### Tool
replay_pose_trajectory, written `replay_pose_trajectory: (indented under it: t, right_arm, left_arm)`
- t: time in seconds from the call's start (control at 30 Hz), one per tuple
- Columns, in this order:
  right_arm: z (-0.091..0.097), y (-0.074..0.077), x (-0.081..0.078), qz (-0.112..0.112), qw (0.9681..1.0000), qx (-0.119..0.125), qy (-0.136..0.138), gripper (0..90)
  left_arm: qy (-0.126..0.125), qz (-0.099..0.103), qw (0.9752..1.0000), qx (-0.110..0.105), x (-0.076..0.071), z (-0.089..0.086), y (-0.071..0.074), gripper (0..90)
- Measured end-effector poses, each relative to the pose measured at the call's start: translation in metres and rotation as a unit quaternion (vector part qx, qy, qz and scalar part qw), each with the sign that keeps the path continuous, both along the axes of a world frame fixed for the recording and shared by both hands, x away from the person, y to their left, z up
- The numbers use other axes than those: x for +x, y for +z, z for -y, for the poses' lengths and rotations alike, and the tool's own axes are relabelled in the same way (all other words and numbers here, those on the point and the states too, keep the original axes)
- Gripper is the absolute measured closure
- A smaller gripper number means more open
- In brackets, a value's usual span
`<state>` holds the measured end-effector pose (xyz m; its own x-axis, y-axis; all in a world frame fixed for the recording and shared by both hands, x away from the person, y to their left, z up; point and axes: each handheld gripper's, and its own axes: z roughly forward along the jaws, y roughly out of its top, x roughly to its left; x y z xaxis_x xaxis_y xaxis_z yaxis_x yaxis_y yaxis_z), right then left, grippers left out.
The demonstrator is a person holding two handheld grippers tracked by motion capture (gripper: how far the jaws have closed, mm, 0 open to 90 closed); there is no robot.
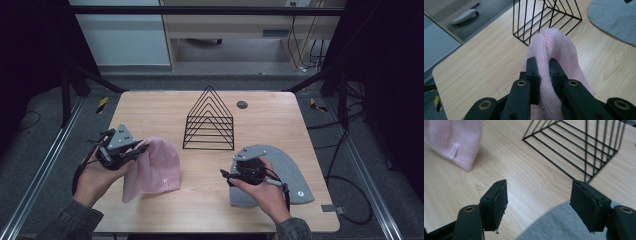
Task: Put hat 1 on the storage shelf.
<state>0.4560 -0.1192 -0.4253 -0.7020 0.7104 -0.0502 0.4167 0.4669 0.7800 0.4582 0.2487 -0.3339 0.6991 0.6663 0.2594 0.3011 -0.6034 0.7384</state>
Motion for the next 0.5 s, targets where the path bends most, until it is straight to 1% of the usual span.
replay_pose_trajectory:
  t: [0.13,0.17,0.2,0.23,0.27,0.3,0.33,0.37,0.4,0.5]
  right_arm:
    - [-0.015,0.006,0.001,0.0,0.9997,-0.007,0.022,33.1]
    - [-0.019,0.007,0.001,0.0,0.9996,-0.007,0.028,33.8]
    - [-0.019,0.007,0.001,0.0,0.9996,-0.007,0.028,33.8]
    - [-0.025,0.008,0.002,-0.002,0.9994,-0.009,0.034,34.6]
    - [-0.031,0.009,0.003,-0.002,0.9991,-0.011,0.04,35.2]
    - [-0.034,0.009,0.003,-0.003,0.9989,-0.01,0.045,35.8]
    - [-0.044,0.01,0.004,-0.005,0.9984,-0.008,0.056,37.4]
    - [-0.048,0.01,0.005,-0.005,0.9981,-0.008,0.062,37.8]
    - [-0.053,0.01,0.005,-0.006,0.9977,-0.009,0.067,38.5]
    - [-0.069,0.007,0.007,-0.011,0.9959,-0.013,0.089,41.4]
  left_arm:
    - [-0.007,0.012,0.9998,0.011,0.0,0.004,0.012,80.8]
    - [-0.007,0.012,0.9998,0.011,0.0,0.004,0.012,80.7]
    - [-0.009,0.016,0.9998,0.012,-0.001,0.006,0.017,80.7]
    - [-0.012,0.02,0.9997,0.011,-0.001,0.008,0.022,80.7]
    - [-0.014,0.022,0.9995,0.015,-0.001,0.009,0.025,80.7]
    - [-0.013,0.025,0.9995,0.011,-0.002,0.01,0.029,80.7]
    - [-0.015,0.027,0.9995,0.004,-0.001,0.012,0.036,80.7]
    - [-0.018,0.029,0.9994,-0.001,-0.001,0.013,0.039,80.7]
    - [-0.02,0.029,0.9993,-0.008,-0.001,0.015,0.042,80.6]
    - [-0.028,0.028,0.9991,-0.015,-0.001,0.019,0.049,80.6]
